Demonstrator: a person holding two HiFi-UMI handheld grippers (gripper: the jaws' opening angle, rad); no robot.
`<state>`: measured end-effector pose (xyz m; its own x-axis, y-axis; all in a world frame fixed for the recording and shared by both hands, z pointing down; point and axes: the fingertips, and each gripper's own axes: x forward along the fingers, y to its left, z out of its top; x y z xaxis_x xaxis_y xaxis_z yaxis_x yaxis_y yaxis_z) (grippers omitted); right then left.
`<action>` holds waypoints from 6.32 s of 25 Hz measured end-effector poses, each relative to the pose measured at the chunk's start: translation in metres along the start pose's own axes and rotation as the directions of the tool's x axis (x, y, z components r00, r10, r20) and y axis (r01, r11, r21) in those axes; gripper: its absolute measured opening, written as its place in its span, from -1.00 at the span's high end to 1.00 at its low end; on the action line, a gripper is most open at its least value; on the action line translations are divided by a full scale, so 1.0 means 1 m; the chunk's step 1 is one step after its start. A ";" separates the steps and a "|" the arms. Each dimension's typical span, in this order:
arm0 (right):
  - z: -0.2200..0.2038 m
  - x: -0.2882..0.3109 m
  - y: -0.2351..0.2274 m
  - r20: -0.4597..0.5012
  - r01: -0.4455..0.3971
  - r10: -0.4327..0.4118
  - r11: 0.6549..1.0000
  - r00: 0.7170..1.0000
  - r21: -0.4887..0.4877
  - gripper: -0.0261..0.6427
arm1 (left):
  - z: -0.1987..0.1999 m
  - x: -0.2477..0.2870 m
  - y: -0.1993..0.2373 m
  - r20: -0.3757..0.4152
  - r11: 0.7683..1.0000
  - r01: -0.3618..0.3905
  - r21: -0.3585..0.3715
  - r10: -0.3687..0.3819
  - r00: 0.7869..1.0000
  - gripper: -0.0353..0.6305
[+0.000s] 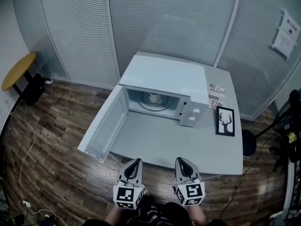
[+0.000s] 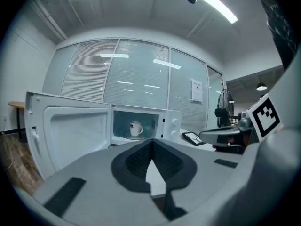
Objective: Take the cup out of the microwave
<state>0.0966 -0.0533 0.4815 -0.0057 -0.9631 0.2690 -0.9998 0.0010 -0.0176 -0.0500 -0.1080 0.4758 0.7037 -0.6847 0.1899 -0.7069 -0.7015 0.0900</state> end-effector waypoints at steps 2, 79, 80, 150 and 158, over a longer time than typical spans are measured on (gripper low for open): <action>0.003 0.010 0.003 0.003 0.015 -0.015 1.000 1.000 0.005 0.91 | 0.001 0.008 0.008 -0.002 1.000 0.014 0.000 -0.014 1.000 0.88; 0.019 0.346 -0.072 -0.203 -0.054 0.037 0.995 0.978 -0.080 0.38 | -0.002 0.098 0.095 -0.111 0.967 -0.240 -0.088 0.230 0.967 0.88; 0.018 0.347 -0.073 -0.206 -0.047 0.030 0.996 0.978 -0.078 0.38 | -0.003 0.097 0.094 -0.116 0.967 -0.241 -0.087 0.231 0.966 0.87; 0.036 0.313 -0.071 0.011 -0.030 0.030 1.000 0.999 0.004 0.79 | -0.011 0.094 0.092 -0.096 0.950 -0.236 -0.204 0.221 0.971 0.88; 0.036 0.287 -0.057 0.021 -0.057 0.057 0.998 0.998 0.003 0.79 | -0.006 0.085 0.092 -0.085 0.955 -0.235 -0.181 0.223 0.971 0.88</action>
<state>0.1525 -0.3398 0.5255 -0.0619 -0.9670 0.2473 -0.9979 0.0548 -0.0357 -0.0560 -0.2297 0.5064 0.5195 -0.8047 0.2873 -0.8536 -0.4732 0.2179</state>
